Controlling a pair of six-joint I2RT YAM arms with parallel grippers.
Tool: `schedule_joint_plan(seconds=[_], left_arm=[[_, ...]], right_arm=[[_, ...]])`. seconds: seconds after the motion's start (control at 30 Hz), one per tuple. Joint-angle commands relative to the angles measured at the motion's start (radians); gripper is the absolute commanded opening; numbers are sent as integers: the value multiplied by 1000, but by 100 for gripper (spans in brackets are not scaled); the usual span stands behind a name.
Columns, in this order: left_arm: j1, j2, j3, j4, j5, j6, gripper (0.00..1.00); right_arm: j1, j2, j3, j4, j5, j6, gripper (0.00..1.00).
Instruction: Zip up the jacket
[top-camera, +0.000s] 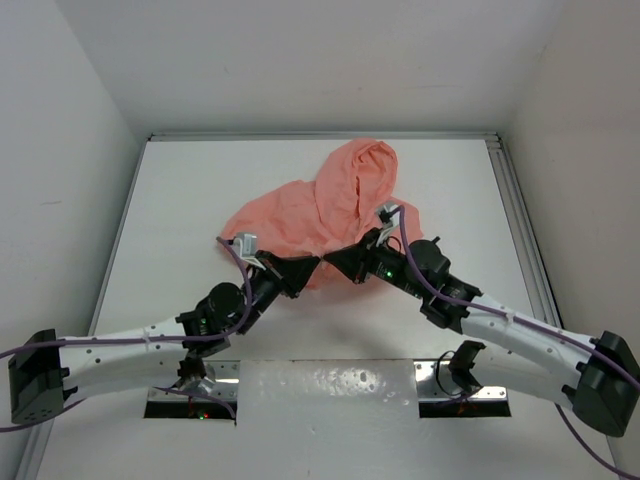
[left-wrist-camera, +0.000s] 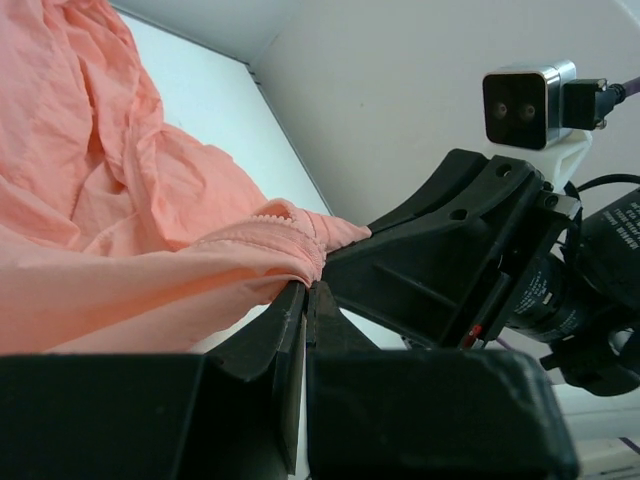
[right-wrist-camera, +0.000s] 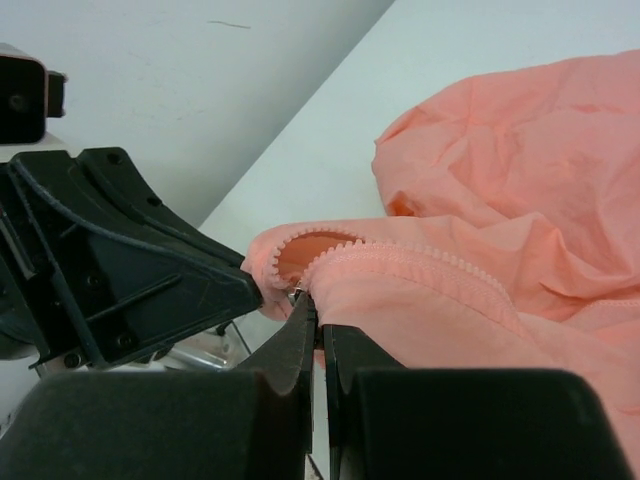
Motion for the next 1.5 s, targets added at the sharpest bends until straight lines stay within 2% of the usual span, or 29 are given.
schedule_joint_plan(seconds=[0.0, 0.37, 0.63, 0.77, 0.9, 1.1, 1.27, 1.47], left_arm=[[-14, -44, 34, -59, 52, -64, 0], [-14, -27, 50, -149, 36, -147, 0], [-14, -26, 109, -172, 121, -158, 0], [-11, -27, 106, -211, 89, -164, 0], [-10, 40, 111, -191, 127, -164, 0], [0, 103, 191, -238, 174, -120, 0], [0, 77, 163, -205, 205, -121, 0], [0, 42, 145, -218, 193, -117, 0]], right_arm=[[4, -40, 29, 104, -12, 9, 0], [4, -115, 9, 104, -55, 43, 0], [2, -36, 47, 76, 17, -3, 0], [2, -60, 55, 78, -34, 29, 0], [2, -103, 79, -14, -35, 45, 0], [-7, 54, 206, -89, 11, 15, 0], [-28, 168, 315, -114, 11, 8, 0], [-30, 133, 221, -91, 39, 29, 0]])
